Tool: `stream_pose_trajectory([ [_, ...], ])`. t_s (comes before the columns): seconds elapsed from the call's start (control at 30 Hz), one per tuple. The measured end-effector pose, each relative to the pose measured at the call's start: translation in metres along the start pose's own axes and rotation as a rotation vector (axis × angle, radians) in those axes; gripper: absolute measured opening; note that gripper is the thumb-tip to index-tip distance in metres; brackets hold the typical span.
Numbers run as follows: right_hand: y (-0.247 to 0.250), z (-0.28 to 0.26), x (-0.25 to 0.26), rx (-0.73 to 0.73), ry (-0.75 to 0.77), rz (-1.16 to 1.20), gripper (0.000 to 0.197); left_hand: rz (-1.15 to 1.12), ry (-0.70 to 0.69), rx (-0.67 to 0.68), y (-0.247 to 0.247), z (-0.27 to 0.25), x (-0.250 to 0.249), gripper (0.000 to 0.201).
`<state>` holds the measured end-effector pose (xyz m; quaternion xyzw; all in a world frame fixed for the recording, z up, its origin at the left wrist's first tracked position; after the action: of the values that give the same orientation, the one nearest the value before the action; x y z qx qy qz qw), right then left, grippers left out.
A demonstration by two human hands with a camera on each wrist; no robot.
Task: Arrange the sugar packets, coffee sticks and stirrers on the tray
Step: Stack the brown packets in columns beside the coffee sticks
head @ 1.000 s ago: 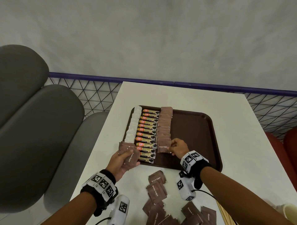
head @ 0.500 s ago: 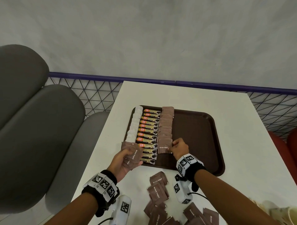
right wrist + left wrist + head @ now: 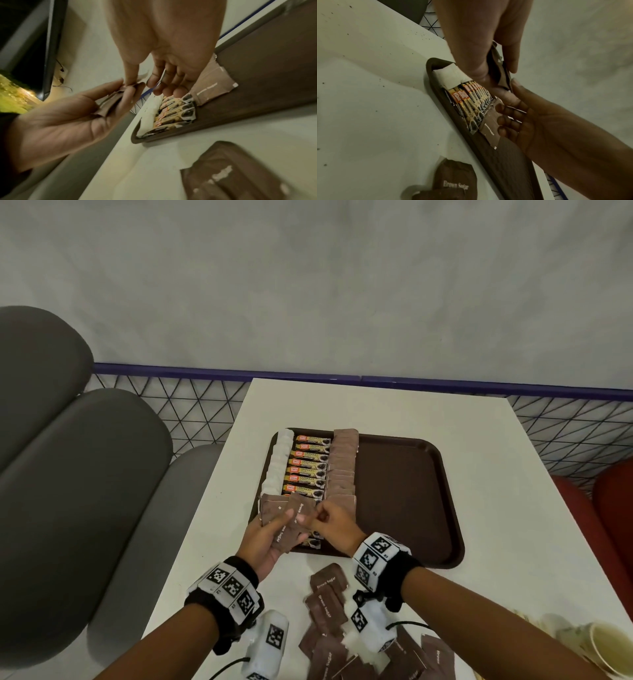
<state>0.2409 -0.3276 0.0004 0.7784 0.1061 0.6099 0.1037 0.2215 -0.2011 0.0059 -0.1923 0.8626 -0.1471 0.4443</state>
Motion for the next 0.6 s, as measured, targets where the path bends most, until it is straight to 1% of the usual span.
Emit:
stream_pose_trajectory([
  [0.07,0.001,0.003,-0.002,-0.041,-0.022,0.051,0.025,-0.018,0.014,0.005,-0.002,-0.001,0.001,0.021],
  [0.13,0.009,0.006,-0.005,-0.102,-0.08,0.159,0.023,-0.036,0.03,0.008,-0.002,-0.002,0.002,0.023],
  [0.2,0.025,0.009,-0.008,-0.18,-0.148,0.273,0.022,-0.05,0.05,0.021,-0.001,-0.004,0.002,0.024],
  [0.27,0.044,0.012,-0.012,-0.246,-0.192,0.317,0.02,-0.066,0.07,0.037,0.0,-0.007,0.002,0.027],
  [0.3,0.054,0.015,-0.015,-0.27,-0.187,0.29,0.018,-0.071,0.075,0.048,0.001,-0.008,0.001,0.029],
  [0.37,0.071,0.02,-0.02,-0.282,-0.138,0.113,0.015,-0.092,0.079,0.05,0.003,-0.008,0.0,0.033],
  [0.43,0.079,0.021,-0.023,-0.229,-0.103,-0.075,0.013,-0.119,0.084,0.038,0.007,-0.006,0.001,0.035],
  [0.47,0.081,0.021,-0.026,-0.199,-0.099,-0.127,0.014,-0.127,0.086,0.032,0.008,-0.005,0.001,0.035],
  [0.53,0.08,0.019,-0.033,-0.145,-0.105,-0.185,0.023,-0.119,0.087,0.014,0.012,-0.004,0.001,0.033],
  [0.6,0.077,0.018,-0.039,-0.119,-0.122,-0.23,0.031,-0.094,0.087,-0.015,0.015,-0.002,0.003,0.029],
])
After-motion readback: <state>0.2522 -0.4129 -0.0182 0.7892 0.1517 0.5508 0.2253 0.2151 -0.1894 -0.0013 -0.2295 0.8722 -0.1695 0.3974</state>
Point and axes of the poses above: each hand's wrist, its own z-axis towards the middle knuckle, its own y-axis out of the back of the hand, x = y × z, the point moved 8 cm from there along z, towards the middle knuckle, and after that the axes turned 9 degrees about -x, right-handed, at the moved point
